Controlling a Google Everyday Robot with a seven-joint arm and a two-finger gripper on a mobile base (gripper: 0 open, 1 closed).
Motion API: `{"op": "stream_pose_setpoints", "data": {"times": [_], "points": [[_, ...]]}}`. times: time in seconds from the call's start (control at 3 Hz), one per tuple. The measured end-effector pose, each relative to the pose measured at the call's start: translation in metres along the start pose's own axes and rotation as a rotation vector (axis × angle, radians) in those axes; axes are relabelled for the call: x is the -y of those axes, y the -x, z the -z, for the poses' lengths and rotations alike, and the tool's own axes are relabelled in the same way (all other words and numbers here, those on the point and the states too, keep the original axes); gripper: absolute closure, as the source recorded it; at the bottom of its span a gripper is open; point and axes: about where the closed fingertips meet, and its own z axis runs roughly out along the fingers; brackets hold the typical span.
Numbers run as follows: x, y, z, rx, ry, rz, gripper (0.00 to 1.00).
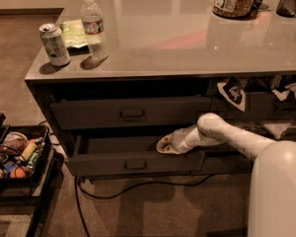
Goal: Open middle drawer
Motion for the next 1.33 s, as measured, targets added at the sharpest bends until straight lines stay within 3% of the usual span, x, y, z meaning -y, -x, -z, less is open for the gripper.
{"op": "stream_pose_setpoints", "data": {"times": [0.33,0.67,1.33], "points": [[-0.019,0.010,-0.006,0.034,0.064,-0.001,1.00],[-0.039,0.014,-0.011,0.048,0.162,-0.034,1.00],[-0.079,0.023,0.006,0.061,0.318,-0.149,1.00]]}}
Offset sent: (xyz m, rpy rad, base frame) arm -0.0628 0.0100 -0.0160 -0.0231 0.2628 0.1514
